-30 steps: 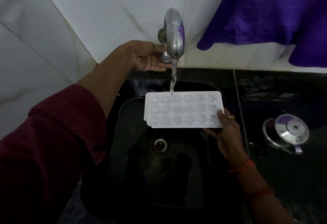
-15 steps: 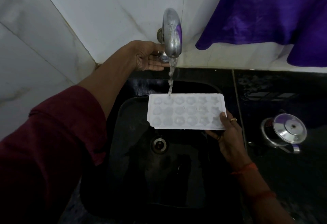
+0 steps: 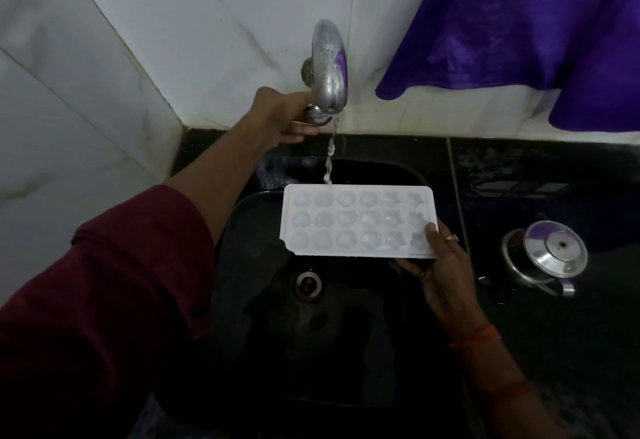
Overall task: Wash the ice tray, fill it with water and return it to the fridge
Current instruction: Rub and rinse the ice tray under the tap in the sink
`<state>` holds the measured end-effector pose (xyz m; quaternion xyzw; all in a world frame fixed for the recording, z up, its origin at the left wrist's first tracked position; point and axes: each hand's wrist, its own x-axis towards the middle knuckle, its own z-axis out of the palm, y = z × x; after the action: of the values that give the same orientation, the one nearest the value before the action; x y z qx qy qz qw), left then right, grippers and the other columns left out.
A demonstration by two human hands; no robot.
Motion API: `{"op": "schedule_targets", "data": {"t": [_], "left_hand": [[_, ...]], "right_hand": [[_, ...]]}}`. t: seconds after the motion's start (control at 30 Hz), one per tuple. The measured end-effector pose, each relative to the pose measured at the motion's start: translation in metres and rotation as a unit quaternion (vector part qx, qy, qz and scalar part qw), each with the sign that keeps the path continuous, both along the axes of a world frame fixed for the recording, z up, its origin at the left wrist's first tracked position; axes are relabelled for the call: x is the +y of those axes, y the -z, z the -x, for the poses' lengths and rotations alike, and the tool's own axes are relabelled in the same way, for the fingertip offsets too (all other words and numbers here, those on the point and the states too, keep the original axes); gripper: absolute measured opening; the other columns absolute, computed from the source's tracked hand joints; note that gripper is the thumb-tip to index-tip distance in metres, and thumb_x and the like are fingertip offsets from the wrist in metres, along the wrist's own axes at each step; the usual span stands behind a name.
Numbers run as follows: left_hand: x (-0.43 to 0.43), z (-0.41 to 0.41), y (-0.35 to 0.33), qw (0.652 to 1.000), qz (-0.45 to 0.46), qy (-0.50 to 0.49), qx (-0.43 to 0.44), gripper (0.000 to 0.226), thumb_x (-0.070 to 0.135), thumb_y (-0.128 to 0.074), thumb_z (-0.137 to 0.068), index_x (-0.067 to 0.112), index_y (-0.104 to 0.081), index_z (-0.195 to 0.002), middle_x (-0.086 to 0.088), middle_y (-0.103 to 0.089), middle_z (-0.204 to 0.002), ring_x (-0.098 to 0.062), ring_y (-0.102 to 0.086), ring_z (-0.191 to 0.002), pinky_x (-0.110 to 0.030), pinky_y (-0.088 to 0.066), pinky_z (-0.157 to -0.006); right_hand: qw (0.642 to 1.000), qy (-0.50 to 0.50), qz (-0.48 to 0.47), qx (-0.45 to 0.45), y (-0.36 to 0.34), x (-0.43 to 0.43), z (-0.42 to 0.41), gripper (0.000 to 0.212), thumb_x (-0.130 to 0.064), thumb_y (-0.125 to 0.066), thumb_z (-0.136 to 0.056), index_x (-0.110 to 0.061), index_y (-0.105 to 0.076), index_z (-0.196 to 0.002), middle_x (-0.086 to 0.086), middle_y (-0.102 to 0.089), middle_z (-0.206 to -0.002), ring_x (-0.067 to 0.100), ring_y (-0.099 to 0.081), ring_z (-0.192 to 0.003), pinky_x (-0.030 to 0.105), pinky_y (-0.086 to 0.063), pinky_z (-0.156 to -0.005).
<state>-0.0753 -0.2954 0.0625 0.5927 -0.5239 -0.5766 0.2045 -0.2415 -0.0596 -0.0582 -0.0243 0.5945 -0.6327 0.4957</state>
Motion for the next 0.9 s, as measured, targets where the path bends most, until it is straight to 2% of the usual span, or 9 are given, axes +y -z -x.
{"op": "schedule_targets", "data": {"t": [0.07,0.13,0.2,0.3,0.43,0.53,0.63,0.77,0.9], "left_hand": [[0.007,-0.009,0.007,1.0,-0.014,-0.016,0.007,0.053,0.047,-0.076,-0.08,0.007,-0.068,-0.113,-0.001,-0.078,-0.092,-0.017,-0.076,-0.082,-0.035,-0.057,-0.084],[0.019,-0.021,0.018,0.999,-0.035,-0.011,0.022,0.076,0.069,-0.073,-0.061,0.016,-0.069,-0.115,0.005,-0.078,-0.096,-0.016,-0.074,-0.091,-0.037,-0.051,-0.087],[0.034,-0.036,0.035,0.998,-0.029,-0.047,0.03,0.075,0.077,-0.067,-0.063,0.022,-0.07,-0.113,0.007,-0.077,-0.1,-0.017,-0.072,-0.096,-0.037,-0.046,-0.087],[0.059,-0.062,0.068,0.989,-0.028,-0.139,0.046,0.049,0.062,-0.063,-0.087,0.019,-0.072,-0.109,0.0,-0.076,-0.104,-0.019,-0.071,-0.098,-0.03,-0.049,-0.079],[0.111,-0.094,0.092,0.973,-0.117,-0.175,0.091,0.054,0.064,-0.054,-0.09,0.018,-0.075,-0.108,-0.003,-0.078,-0.099,-0.021,-0.073,-0.092,-0.031,-0.053,-0.068],[0.144,-0.105,0.092,0.957,-0.165,-0.163,0.174,0.06,0.066,-0.037,-0.096,0.021,-0.069,-0.121,-0.004,-0.075,-0.112,-0.024,-0.073,-0.1,-0.042,-0.058,-0.079],[0.16,-0.108,0.087,0.932,-0.183,-0.156,0.271,0.063,0.061,-0.025,-0.101,0.018,-0.066,-0.122,-0.01,-0.072,-0.119,-0.026,-0.072,-0.104,-0.041,-0.062,-0.077],[0.171,-0.111,0.085,0.917,-0.163,-0.201,0.304,0.062,0.067,-0.059,-0.083,0.014,-0.071,-0.112,-0.014,-0.071,-0.118,-0.03,-0.073,-0.097,-0.045,-0.062,-0.077],[0.178,-0.124,0.092,0.911,-0.153,-0.219,0.315,0.068,0.062,-0.025,-0.1,0.012,-0.062,-0.128,-0.015,-0.069,-0.125,-0.033,-0.068,-0.111,-0.044,-0.061,-0.08]], "right_hand": [[1.0,-0.005,0.001,0.0,0.0,0.001,-0.002,0.036,-0.022,-0.051,-0.105,-0.008,-0.058,-0.138,0.006,-0.071,-0.117,0.024,-0.07,-0.105,0.039,-0.062,-0.074],[1.0,-0.009,-0.001,-0.002,0.002,0.002,-0.004,0.037,-0.022,-0.052,-0.104,-0.008,-0.058,-0.138,0.006,-0.07,-0.12,0.026,-0.069,-0.109,0.042,-0.062,-0.077],[1.0,-0.011,-0.003,-0.005,0.004,0.003,-0.007,0.037,-0.022,-0.052,-0.104,-0.008,-0.058,-0.138,0.007,-0.07,-0.122,0.025,-0.07,-0.108,0.042,-0.063,-0.077],[1.0,-0.019,-0.001,-0.006,0.005,0.004,-0.012,0.035,-0.021,-0.052,-0.104,-0.01,-0.059,-0.136,0.008,-0.071,-0.121,0.022,-0.071,-0.103,0.036,-0.065,-0.07],[0.999,-0.036,0.001,0.0,0.007,0.003,-0.021,0.034,-0.021,-0.05,-0.105,-0.012,-0.06,-0.136,0.001,-0.073,-0.113,0.016,-0.072,-0.096,0.033,-0.065,-0.065],[0.999,-0.052,0.004,-0.001,0.008,0.001,-0.029,0.035,-0.022,-0.05,-0.105,-0.012,-0.059,-0.137,-0.001,-0.074,-0.111,0.016,-0.073,-0.097,0.035,-0.065,-0.067],[0.997,-0.073,0.005,0.003,0.006,0.0,-0.039,0.034,-0.024,-0.05,-0.105,-0.013,-0.06,-0.135,0.001,-0.074,-0.115,0.02,-0.072,-0.103,0.031,-0.063,-0.062],[0.995,-0.101,0.005,0.005,0.008,-0.001,-0.053,0.033,-0.026,-0.051,-0.105,-0.015,-0.061,-0.135,0.005,-0.073,-0.122,0.027,-0.069,-0.113,0.033,-0.062,-0.065],[0.993,-0.118,0.003,0.001,0.008,0.0,-0.064,0.033,-0.027,-0.052,-0.104,-0.017,-0.062,-0.134,0.007,-0.07,-0.129,0.028,-0.068,-0.117,0.035,-0.062,-0.069]]}}
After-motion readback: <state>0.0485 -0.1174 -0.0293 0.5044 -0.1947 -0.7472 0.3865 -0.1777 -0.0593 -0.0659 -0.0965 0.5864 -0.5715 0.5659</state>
